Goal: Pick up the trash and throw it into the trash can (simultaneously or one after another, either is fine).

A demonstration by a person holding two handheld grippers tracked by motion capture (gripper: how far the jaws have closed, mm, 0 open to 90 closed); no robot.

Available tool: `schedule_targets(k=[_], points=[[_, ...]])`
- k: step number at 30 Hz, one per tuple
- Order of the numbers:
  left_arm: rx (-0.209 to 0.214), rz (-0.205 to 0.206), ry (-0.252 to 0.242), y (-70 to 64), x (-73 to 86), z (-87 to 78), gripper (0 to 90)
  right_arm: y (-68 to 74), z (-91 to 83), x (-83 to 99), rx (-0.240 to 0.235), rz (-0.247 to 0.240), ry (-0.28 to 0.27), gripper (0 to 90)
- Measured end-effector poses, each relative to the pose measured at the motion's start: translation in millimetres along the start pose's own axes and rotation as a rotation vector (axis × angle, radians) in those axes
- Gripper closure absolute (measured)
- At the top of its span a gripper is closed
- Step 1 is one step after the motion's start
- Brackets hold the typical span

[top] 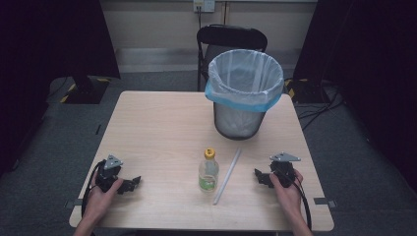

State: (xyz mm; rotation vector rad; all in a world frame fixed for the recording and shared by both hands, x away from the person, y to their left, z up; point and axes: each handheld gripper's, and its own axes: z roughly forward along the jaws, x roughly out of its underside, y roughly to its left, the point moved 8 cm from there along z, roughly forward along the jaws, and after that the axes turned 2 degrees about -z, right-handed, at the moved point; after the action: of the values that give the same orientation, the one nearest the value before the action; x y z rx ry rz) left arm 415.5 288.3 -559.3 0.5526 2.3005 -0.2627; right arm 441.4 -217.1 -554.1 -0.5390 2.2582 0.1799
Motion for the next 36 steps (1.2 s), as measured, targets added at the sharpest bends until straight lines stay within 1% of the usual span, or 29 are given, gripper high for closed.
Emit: schedule_targets(k=[14, 17, 18, 21, 24, 26, 29, 32, 36], points=[[0.0, 0.0, 0.0, 0.0, 0.0, 0.0, 0.0, -0.2, -0.1, 0.0, 0.0, -0.001, 0.001, 14.0], [0.0, 0.0, 0.0, 0.1, 0.0, 0.0, 0.0, -0.2, -1.3, -0.6, -0.003, 0.002, 0.004, 16.9], [0.0, 0.0, 0.0, 0.1, 0.0, 0.0, 0.0, -0.1, -2.3, -1.6, -0.005, 0.008, -0.001, 17.2], [0.0, 0.0, 0.0, 0.0, 0.0, 0.0, 0.0, 3.3, -8.7, -7.8, -0.022, 0.001, -0.035, 17.0], [0.0, 0.0, 0.0, 0.1, 0.0, 0.0, 0.0, 10.9, -15.3, -12.6, -0.058, -0.012, -0.058, 16.8], [0.0, 0.0, 0.0, 0.1, 0.0, 0.0, 0.0, 18.4, -18.8, -15.2, -0.094, -0.014, -0.076, 16.7], [0.0, 0.0, 0.0, 0.0, 0.0, 0.0, 0.0, 29.7, -23.7, -18.8, -0.134, -0.035, -0.094, 16.1], [0.0, 0.0, 0.0, 0.0, 0.0, 0.0, 0.0, 42.8, -28.9, -23.7, -0.191, -0.052, -0.11, 14.8], [0.001, 0.0, 0.0, 0.0, 0.0, 0.0, 0.0, 62.7, -31.3, -32.6, -0.258, -0.104, -0.133, 14.2]])
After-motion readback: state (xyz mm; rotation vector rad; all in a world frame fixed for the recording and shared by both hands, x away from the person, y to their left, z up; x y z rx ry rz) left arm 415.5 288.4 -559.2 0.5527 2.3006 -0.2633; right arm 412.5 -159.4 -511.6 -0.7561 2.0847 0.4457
